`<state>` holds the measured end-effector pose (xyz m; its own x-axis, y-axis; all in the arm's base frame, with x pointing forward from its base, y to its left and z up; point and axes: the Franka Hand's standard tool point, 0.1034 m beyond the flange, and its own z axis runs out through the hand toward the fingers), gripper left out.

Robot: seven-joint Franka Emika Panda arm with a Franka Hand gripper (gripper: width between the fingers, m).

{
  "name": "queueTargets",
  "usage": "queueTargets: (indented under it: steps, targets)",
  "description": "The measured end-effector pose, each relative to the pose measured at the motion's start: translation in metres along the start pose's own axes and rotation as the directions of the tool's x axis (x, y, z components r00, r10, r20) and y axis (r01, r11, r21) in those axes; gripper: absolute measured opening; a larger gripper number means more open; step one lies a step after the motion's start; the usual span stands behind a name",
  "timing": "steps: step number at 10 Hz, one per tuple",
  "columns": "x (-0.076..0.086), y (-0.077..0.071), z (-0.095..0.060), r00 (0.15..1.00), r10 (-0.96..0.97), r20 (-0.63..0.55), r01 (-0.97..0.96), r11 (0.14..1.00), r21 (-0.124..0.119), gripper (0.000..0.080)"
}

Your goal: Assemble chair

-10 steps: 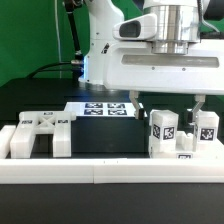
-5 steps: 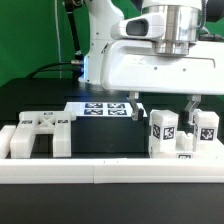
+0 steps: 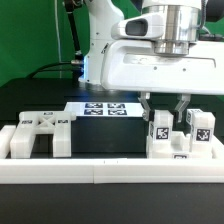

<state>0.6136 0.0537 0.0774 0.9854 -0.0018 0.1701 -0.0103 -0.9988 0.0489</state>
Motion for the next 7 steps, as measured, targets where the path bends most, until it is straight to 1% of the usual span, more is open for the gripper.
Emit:
queueTargets:
  steps: [3,5,7]
  targets:
    - [0.0002,0.0007,-0.0002,0.978,0.211,0.0,-0.211,0.978,0.001,0.0291]
    - [0.0003,-0.0003,-0.0006,0.895,0.447,0.003,-0.447,0.895,0.006,0.0291]
    - [-0.0009,-0.0052,-0.0009,0.8,0.599,0.007,-0.599,0.8,0.001,0.0291]
